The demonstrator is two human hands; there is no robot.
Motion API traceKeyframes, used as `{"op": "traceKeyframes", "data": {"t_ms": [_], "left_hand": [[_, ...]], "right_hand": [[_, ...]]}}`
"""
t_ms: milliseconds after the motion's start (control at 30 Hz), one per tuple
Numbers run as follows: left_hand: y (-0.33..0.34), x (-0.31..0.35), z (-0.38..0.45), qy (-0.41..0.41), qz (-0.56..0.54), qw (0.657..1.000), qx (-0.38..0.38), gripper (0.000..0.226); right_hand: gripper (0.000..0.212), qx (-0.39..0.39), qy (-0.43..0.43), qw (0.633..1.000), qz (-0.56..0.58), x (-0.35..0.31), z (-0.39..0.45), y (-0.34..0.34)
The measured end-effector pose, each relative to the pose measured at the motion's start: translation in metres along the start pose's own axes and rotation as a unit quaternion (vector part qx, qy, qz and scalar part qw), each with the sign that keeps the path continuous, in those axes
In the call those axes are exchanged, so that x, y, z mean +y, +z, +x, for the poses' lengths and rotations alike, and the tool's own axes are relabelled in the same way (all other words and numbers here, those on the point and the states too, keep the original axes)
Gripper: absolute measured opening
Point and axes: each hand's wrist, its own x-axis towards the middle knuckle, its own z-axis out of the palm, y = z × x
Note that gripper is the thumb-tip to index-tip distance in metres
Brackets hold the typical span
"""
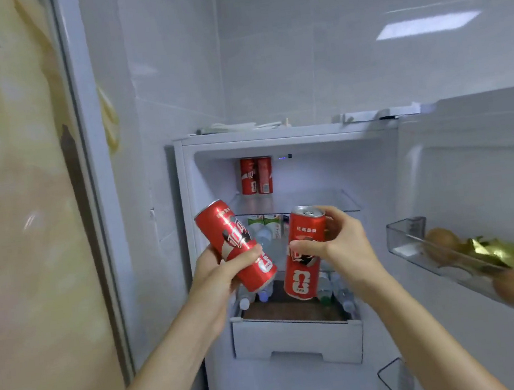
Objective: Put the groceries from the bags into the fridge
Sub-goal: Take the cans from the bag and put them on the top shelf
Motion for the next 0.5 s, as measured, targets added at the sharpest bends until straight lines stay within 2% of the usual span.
{"op": "traceKeyframes", "data": {"t_ms": [100,167,300,500], "left_hand": [[0.019,0.007,0.049,0.061,0.137,0.988,0.034,0.057],[0.029,0.008,0.085,0.091,0.188,0.976,0.057,0.063],[0.04,0.005,0.152,0.144,0.236,0.958,0.076,0.065],[0.043,-0.008,0.23,0.179,0.272,0.942,0.085,0.066]], "right_hand": [[0.068,0.054,-0.003,0.998,0.031,0.011,0.043,0.005],[0.068,0.075,-0.004,0.996,0.051,0.018,0.071,0.012],[0.064,0.101,-0.025,0.991,0.088,0.031,0.121,0.026],[0.057,0.106,-0.058,0.987,0.109,0.044,0.186,0.044]]}}
